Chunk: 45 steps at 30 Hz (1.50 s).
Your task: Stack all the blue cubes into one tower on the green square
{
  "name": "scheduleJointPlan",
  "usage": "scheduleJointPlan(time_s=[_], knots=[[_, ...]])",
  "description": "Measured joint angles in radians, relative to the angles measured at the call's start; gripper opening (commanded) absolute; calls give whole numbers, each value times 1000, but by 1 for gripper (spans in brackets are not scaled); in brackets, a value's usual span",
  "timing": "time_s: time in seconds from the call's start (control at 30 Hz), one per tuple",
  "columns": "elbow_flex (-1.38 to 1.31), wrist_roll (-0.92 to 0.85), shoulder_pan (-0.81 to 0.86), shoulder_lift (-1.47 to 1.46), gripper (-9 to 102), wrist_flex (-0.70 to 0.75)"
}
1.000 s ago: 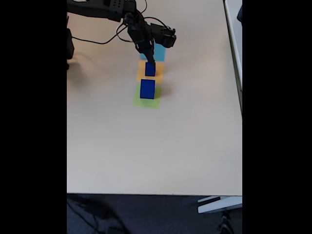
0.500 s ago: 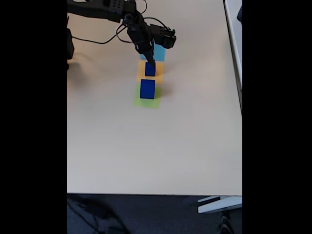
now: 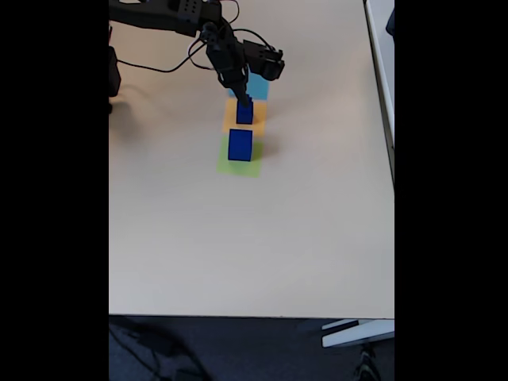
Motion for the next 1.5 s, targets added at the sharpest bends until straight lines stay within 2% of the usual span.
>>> scheduleJointPlan(time_s=[0.6, 1.5], knots=[[-38, -18, 14, 0, 18, 54], [-58, -18, 14, -35, 16, 54]])
